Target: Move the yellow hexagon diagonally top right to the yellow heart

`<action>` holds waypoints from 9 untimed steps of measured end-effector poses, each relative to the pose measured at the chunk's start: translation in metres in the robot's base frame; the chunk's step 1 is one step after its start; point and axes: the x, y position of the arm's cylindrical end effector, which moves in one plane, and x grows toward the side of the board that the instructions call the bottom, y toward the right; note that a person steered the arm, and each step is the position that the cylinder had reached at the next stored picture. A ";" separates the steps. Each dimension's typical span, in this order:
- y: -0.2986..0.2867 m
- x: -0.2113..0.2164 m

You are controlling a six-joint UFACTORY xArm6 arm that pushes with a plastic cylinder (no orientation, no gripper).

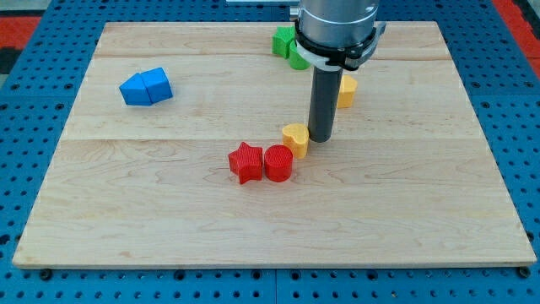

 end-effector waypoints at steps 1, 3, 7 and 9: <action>-0.001 0.000; 0.057 -0.017; 0.035 -0.119; 0.030 -0.082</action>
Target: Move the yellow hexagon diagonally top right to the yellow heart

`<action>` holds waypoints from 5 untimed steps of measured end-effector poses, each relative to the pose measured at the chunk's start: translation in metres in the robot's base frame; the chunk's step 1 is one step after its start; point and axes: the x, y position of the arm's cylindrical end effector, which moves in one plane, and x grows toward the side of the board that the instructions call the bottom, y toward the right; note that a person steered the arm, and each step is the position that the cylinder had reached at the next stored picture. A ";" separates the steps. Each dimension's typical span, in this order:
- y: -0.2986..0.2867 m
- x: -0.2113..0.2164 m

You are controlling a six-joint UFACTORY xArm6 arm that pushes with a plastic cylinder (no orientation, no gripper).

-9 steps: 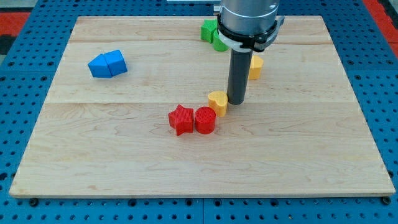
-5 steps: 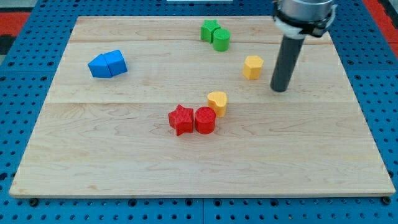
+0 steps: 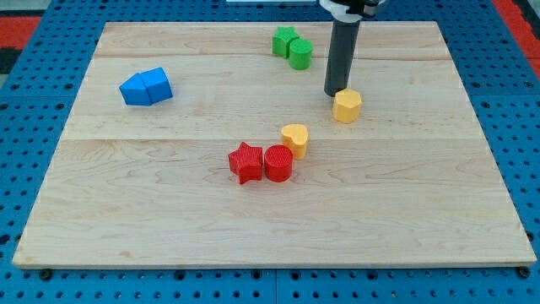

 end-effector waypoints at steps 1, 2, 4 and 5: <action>0.026 -0.010; 0.048 0.004; 0.000 0.032; 0.000 0.038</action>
